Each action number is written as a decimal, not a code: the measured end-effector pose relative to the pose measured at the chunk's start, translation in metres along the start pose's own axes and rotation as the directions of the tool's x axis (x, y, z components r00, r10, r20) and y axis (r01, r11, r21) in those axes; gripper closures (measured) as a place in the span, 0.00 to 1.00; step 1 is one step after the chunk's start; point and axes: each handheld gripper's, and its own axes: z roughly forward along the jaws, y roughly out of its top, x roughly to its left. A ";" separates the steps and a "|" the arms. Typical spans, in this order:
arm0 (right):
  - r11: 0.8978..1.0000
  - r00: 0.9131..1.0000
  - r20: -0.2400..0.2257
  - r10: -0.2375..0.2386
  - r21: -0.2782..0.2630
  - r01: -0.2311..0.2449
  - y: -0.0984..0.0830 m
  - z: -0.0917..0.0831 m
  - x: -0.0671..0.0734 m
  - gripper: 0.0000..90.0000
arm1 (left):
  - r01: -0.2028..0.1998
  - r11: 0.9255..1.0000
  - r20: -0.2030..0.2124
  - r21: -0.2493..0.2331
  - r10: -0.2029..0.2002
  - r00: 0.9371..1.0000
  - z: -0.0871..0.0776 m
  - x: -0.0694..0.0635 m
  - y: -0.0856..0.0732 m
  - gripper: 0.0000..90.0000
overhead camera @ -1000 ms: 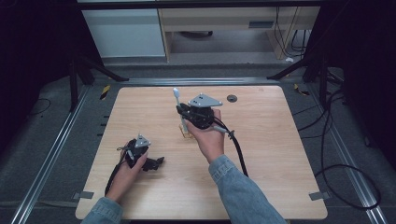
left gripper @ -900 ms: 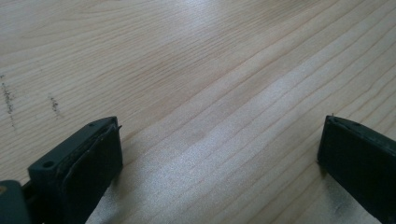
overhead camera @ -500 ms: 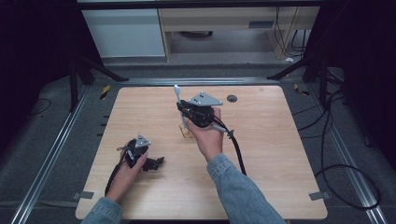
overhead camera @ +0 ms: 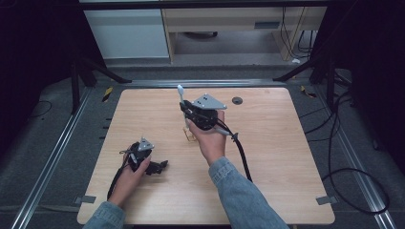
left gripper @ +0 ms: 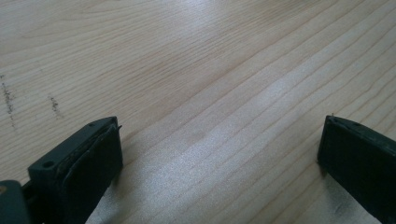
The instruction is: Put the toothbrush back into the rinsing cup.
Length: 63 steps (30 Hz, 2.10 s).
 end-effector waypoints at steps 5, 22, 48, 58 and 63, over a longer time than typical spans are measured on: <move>1.000 1.000 0.018 0.007 -0.025 -0.007 -0.001 -0.001 0.002 0.88 | 0.000 1.000 -0.001 0.000 0.000 1.000 0.000 0.000 0.000 0.00; 0.996 0.997 0.081 0.011 -0.086 -0.004 -0.009 -0.004 -0.001 0.88 | 0.000 1.000 -0.001 -0.001 0.000 1.000 0.000 0.000 0.000 0.00; 0.992 0.991 0.132 0.007 -0.126 0.010 -0.026 0.004 0.015 0.88 | 0.000 1.000 0.000 0.000 0.000 1.000 0.000 0.000 0.000 0.00; 0.994 0.991 0.135 -0.004 -0.107 0.019 -0.032 0.006 0.013 0.88 | 0.000 1.000 0.000 0.000 0.000 1.000 0.000 0.000 0.000 0.00; 0.996 0.991 0.133 -0.001 -0.092 0.014 -0.037 0.009 0.010 0.88 | 0.001 1.000 0.001 0.002 -0.001 1.000 0.000 0.000 0.000 0.00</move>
